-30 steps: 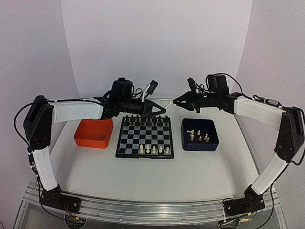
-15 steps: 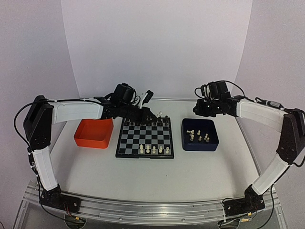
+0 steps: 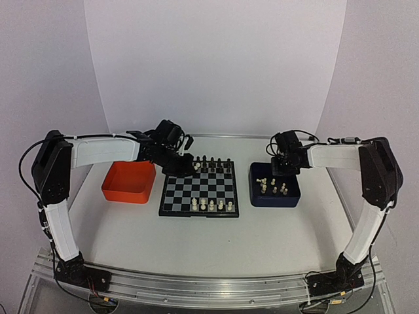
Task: Set up the chess pieces on the board
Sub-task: Place the chess piece in the storage box.
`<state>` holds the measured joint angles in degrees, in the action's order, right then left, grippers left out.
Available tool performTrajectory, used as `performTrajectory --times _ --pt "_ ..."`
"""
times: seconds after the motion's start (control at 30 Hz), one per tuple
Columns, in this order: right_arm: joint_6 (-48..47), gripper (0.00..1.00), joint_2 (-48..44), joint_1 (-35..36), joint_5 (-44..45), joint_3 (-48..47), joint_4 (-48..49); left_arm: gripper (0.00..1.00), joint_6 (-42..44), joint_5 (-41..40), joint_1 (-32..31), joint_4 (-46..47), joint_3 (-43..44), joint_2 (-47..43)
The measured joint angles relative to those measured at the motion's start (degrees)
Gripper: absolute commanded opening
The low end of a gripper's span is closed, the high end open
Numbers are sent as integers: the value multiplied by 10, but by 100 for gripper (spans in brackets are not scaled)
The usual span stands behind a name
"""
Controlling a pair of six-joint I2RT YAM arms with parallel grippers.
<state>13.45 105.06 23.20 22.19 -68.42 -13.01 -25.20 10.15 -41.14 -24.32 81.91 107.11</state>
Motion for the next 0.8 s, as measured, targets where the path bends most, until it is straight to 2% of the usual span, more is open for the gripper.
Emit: performTrajectory --times 0.17,0.4,0.47,0.6,0.8 --pt "4 3 31 -14 4 6 6 0 -1 -35 3 -49 27 0" --pt "13 8 53 -24 1 7 20 0 -2 -44 7 -101 89 2" --pt "16 12 60 -25 -3 7 26 0 -3 -43 7 -118 101 3" --pt "22 29 71 -27 -12 7 32 0 -5 -40 7 -157 117 15" --pt "18 37 72 -27 -14 7 35 0 -17 -27 7 -239 140 39"
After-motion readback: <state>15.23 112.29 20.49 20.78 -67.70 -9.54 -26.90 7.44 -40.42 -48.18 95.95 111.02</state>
